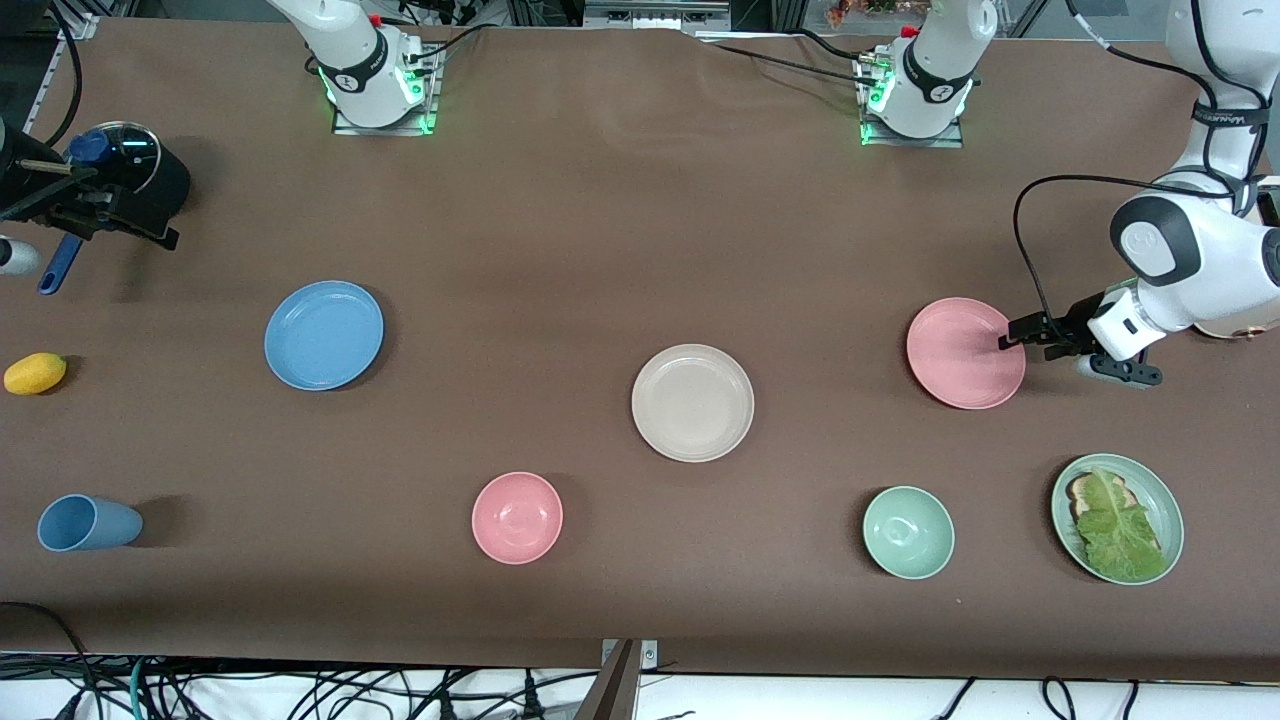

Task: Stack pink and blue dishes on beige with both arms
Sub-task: 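Grip the pink plate rim with the left gripper and lift it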

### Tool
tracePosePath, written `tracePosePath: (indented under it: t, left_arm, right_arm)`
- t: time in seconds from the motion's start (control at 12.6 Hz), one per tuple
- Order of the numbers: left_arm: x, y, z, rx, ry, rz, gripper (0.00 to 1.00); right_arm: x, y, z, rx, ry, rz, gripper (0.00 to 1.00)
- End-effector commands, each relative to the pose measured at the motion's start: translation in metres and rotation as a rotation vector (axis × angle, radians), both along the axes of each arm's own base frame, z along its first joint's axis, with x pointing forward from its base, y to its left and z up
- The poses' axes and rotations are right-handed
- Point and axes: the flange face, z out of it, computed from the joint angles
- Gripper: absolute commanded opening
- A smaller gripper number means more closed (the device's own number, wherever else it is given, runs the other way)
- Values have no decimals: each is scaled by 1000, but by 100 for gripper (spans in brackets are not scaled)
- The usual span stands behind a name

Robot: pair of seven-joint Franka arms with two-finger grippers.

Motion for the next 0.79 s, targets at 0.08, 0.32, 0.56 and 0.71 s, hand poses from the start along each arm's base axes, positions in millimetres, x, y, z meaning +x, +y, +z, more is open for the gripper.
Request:
tracePosePath:
  t: [0.08,0.32,0.56,0.71]
  left_arm:
    - [-6,11,-31,-48,-54,-17,100]
    - [-9,13,-43,-57,-59,-26,100]
    - [-9,14,-44,-60,-60,-21,49]
    - [-11,20,-44,-65,-63,2,2]
  right_arm:
    - [1,0,6,12,1,5,100]
    - [1,0,6,12,1,3,100]
    - [1,0,6,12,1,3,100]
    - [1,0,6,12,1,3,100]
